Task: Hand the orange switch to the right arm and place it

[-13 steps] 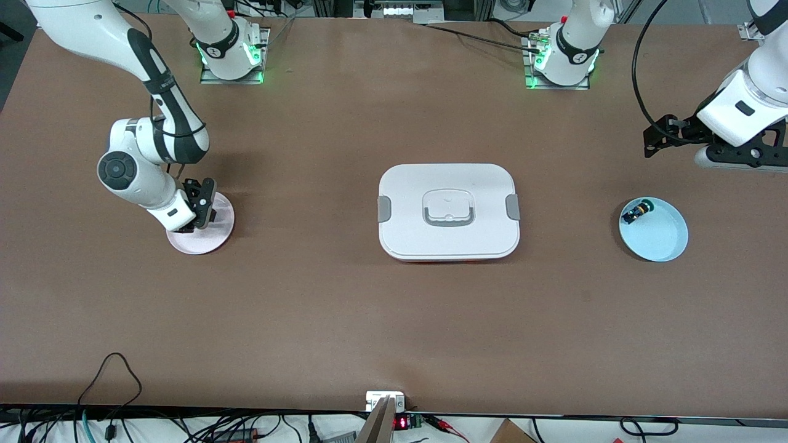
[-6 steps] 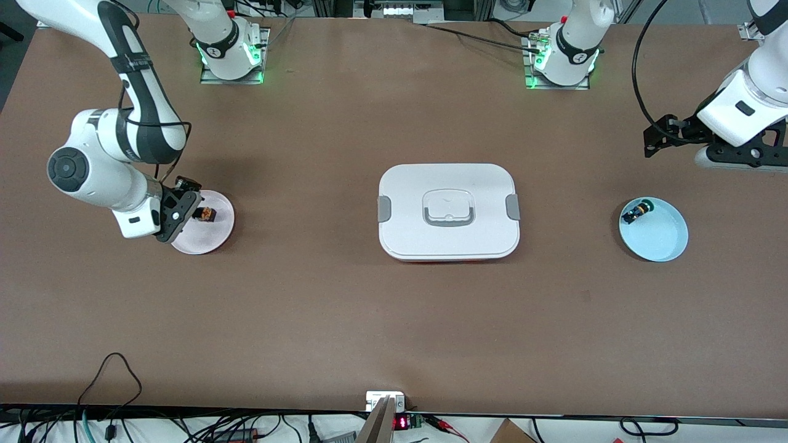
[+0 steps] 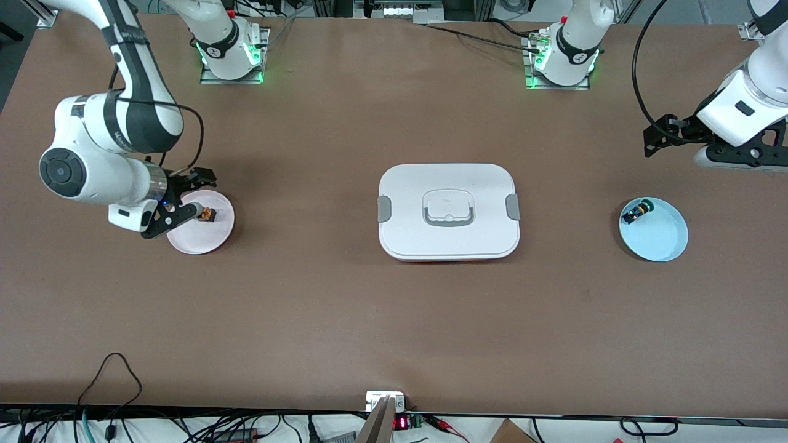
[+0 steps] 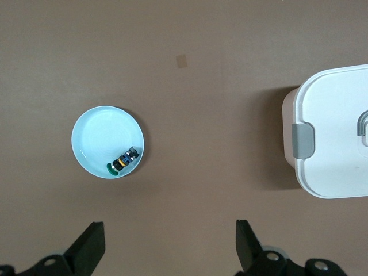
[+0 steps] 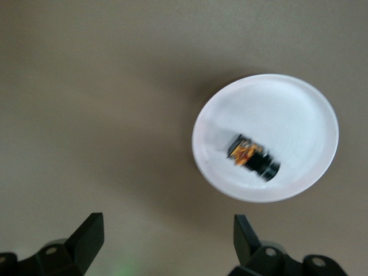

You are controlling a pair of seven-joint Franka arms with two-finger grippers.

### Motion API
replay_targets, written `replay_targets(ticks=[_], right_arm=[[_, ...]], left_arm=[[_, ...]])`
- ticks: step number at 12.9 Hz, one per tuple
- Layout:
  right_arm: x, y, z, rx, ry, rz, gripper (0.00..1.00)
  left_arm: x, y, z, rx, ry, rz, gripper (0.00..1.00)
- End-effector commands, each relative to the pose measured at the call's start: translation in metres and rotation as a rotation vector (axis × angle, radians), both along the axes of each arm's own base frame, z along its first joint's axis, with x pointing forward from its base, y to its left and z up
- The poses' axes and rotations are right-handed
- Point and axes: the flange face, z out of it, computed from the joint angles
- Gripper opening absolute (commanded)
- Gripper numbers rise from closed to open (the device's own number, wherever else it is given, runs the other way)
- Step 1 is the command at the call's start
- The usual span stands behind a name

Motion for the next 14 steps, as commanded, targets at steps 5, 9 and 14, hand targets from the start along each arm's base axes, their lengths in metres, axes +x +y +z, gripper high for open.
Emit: replay_targets(ticks=[5,9,14], right_arm=[[0.022,-0.009,0.153,-0.1,-0.165,-0.139,1.0],[0.031,-0.06,0.195,-0.036,-0.256,-0.337,1.0],[0.01,-0.058,0.225,-0.108,-0.24,-0.318,1.0]], left_arm=[[-0.003,-0.005,0.009,0.002,-0.003,0.002,1.0],[-0.004,-0.006,0.011,0.002,-0.005,0.0,1.0],[-0.004,-0.01,0.011,0.003,-0.003,-0.006,1.0]])
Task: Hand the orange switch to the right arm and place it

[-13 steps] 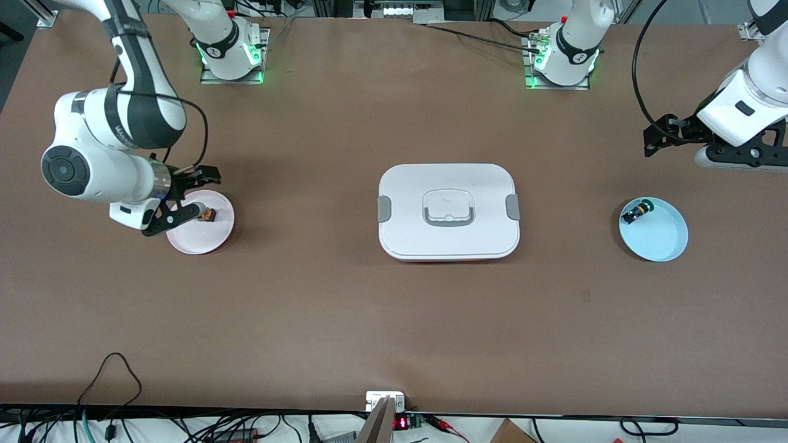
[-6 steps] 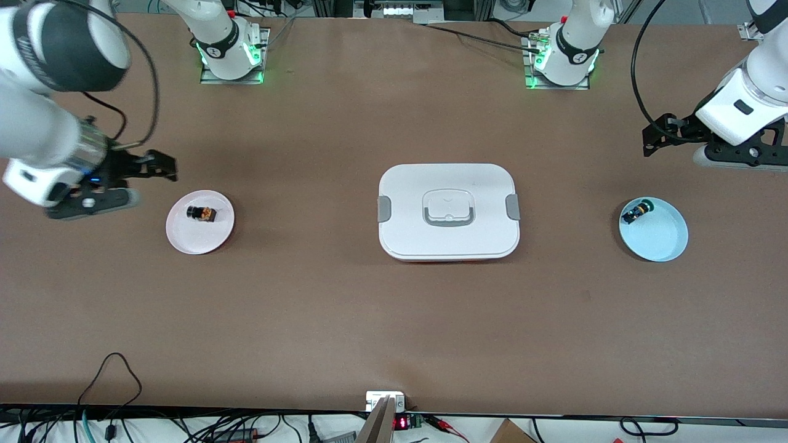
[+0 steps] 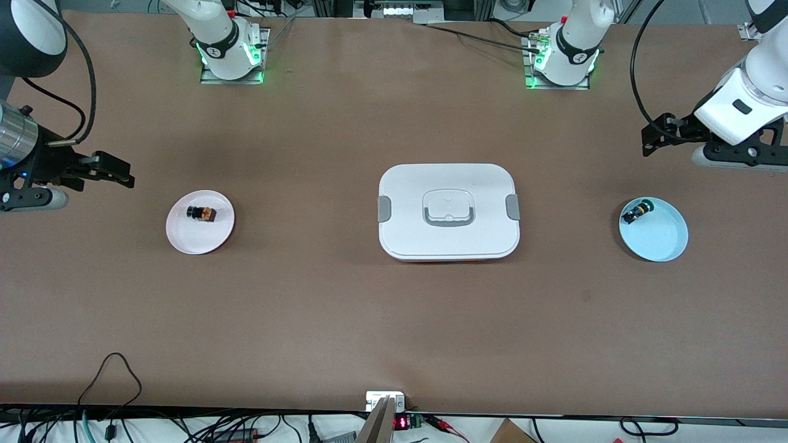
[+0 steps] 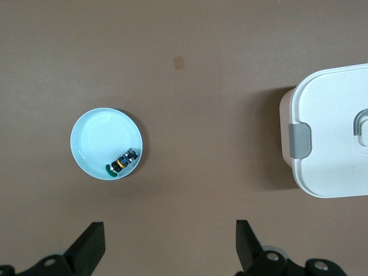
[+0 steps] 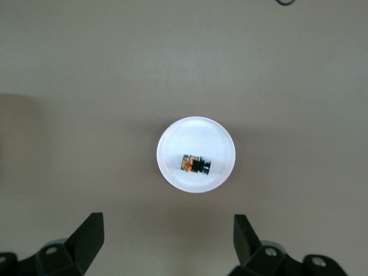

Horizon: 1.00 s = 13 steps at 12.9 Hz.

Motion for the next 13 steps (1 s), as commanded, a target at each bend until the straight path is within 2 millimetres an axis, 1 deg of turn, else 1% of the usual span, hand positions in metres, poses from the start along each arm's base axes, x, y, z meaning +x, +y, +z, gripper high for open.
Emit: replay_targets(ticks=[1,3,4,6,7,9,12,13], right_arm=[[-0.021,0.001,0.024,-0.025,0.026,-0.018,1.0],[-0.026,-0.001,0.007,-0.027,0.051,-0.036,1.0],[-0.031,-0.005,0.002,-0.026,0.053,-0.05,1.0],[-0.045,-0.012,0.0,-0.022,0.058,-0.046,1.0],[-0.047,-0.014,0.002,-0.02,0.059,-0.038,1.0],[-0.045,-0.009,0.018,-0.033,0.03,-0.022,1.0],[-0.041,-0.009,0.033,-0.021,-0.004,-0.037,1.0],[-0.041,-0.009,0.035,-0.021,-0.008,-0.037,1.0]], left_arm=[[-0.004,-0.005,0.009,0.003,-0.001,0.003,1.0],[-0.005,-0.009,0.009,0.003,-0.001,-0.003,1.0],[-0.005,-0.009,0.009,0.003,-0.001,-0.003,1.0],[-0.004,-0.008,0.008,0.003,0.0,-0.003,1.0],[-0.004,-0.008,0.008,0.003,0.0,-0.003,1.0],[-0.004,-0.008,0.009,0.003,-0.001,-0.003,1.0],[-0.004,-0.008,0.008,0.003,0.0,-0.003,1.0],[-0.004,-0.008,0.008,0.003,0.0,-0.004,1.0]])
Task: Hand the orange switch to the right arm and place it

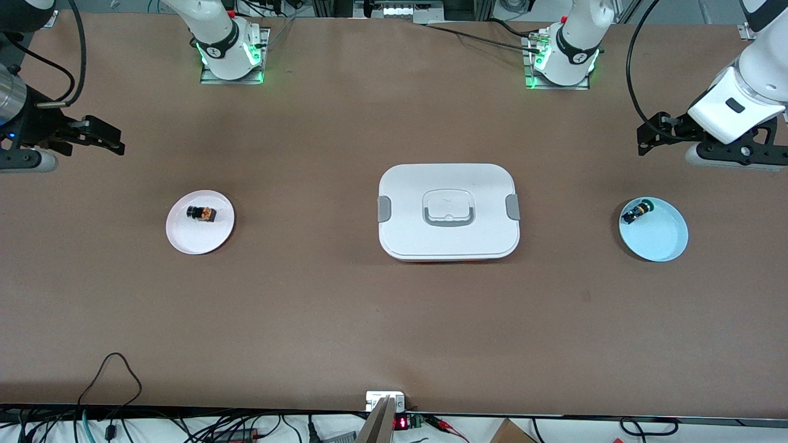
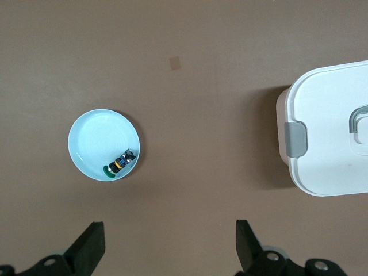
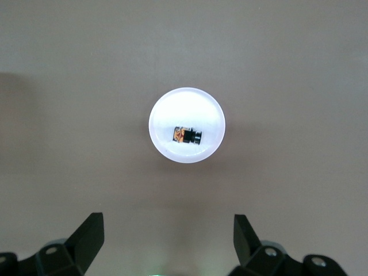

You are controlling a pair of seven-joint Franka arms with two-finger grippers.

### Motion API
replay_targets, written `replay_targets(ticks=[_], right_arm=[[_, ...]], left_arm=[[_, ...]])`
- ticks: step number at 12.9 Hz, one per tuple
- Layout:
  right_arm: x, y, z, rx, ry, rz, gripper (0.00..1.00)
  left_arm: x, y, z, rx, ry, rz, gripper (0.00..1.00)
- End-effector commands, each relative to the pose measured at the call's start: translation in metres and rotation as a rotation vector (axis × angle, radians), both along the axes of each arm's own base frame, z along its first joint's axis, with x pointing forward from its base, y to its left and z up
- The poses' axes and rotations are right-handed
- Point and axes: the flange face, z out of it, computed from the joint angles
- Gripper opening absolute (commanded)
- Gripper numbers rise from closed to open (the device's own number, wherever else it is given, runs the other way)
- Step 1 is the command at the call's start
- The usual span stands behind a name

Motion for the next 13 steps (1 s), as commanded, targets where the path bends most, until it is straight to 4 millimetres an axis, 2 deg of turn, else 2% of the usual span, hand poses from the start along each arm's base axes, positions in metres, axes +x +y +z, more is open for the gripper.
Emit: replay_targets(ticks=[1,4,13], right_arm=[[-0.0004,0.0014,0.0141,0.0,-0.03,0.002,1.0],[0.0,-0.0003,0.0185,0.0,-0.039,0.008,1.0],[-0.0012,0.0071,0.0136,-0.004,-0.013,0.019,1.0]], left_arm=[[-0.0035,-0.0018,0.0078,0.003,0.001,0.007,1.0],[-0.0035,-0.0018,0.0078,0.003,0.001,0.007,1.0],[-0.0035,-0.0009,0.0078,0.002,0.001,0.007,1.0]])
